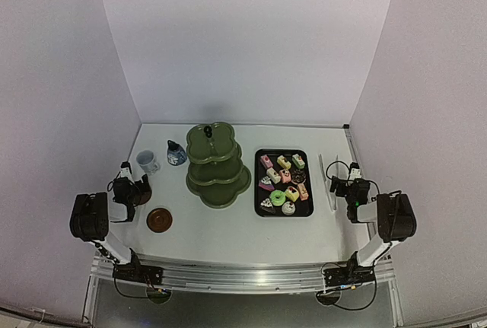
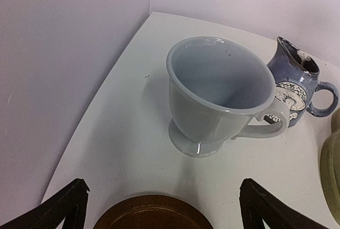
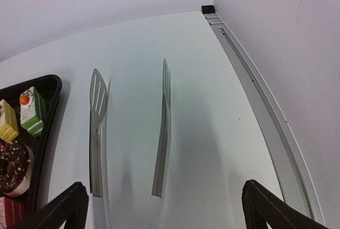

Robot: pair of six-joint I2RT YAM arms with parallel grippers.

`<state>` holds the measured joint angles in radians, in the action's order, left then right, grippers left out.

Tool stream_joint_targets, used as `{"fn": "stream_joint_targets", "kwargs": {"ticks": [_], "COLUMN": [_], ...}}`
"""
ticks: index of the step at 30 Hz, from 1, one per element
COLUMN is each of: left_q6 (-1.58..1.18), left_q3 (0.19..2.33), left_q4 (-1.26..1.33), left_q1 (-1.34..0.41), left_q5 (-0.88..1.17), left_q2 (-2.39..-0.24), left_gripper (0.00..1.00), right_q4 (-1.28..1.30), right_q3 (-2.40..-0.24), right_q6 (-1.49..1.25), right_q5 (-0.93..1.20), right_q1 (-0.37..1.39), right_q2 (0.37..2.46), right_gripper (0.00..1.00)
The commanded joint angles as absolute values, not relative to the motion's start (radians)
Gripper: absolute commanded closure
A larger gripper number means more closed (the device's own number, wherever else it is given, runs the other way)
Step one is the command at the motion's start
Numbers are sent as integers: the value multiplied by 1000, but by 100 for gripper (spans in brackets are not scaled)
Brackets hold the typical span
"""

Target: Serve the afternoon tea

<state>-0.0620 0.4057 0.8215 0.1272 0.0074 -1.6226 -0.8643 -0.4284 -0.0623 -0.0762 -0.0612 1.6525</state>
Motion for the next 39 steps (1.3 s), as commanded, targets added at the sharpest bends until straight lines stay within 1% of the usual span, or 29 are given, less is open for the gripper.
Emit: {"fn": "stream_joint_targets", "kwargs": {"ticks": [1, 5, 7, 9, 12, 15, 16, 18, 21, 23, 25, 30, 32, 36, 37, 39], "left_q6": [-74, -74, -73, -86, -94, -161, -179, -195, -200, -199, -204, -233, -238, -222, -217, -221], "left_q3": [433, 433, 426, 425, 456, 453, 449, 441, 445, 476, 535, 768, 789, 754, 743, 735], "left_q4": [867, 867, 875, 841, 677, 564, 539, 475, 405, 343, 255, -59, -92, -81, -75, -69], "left_q1": [127, 127, 127, 128, 127, 127, 126, 127, 127, 126, 127, 126, 127, 127, 127, 127], "left_q5": [9, 10, 9, -32, -48, -111, -120, -112, -91, -59, -11, 148, 200, 303, 338, 378], "left_q2": [-1623, -1624, -1616, -1560, -1425, -1279, -1223, -1120, -1014, -971, -958, -1050, -1059, -1014, -1004, -998], "left_gripper": [0, 0, 0, 0, 0, 0, 0, 0, 0, 0, 0, 0, 0, 0, 0, 0], "right_q4": [-618, -467, -440, -383, -182, -24, 20, 112, 302, 451, 555, 696, 732, 764, 764, 770], "right_q3": [-554, -651, -685, -731, -844, -947, -968, -1005, -1067, -1113, -1139, -1166, -1185, -1226, -1233, -1253], "right_q6": [-101, -158, -190, -224, -266, -275, -276, -269, -238, -243, -273, -282, -290, -329, -336, -346], "right_q5": [-160, -238, -213, -170, -126, -46, -22, -39, -186, -266, -292, -289, -262, -232, -229, -222], "right_q1": [-63, -63, -63, -63, -63, -62, -57, -34, 49, 91, 102, 143, 145, 144, 141, 131], "right_q2": [1559, 1502, 1476, 1460, 1457, 1462, 1462, 1463, 1484, 1507, 1524, 1594, 1641, 1726, 1750, 1792], "right_gripper": [2, 2, 2, 2, 2, 9, 10, 10, 8, 5, 4, 2, 2, 2, 3, 7]}}
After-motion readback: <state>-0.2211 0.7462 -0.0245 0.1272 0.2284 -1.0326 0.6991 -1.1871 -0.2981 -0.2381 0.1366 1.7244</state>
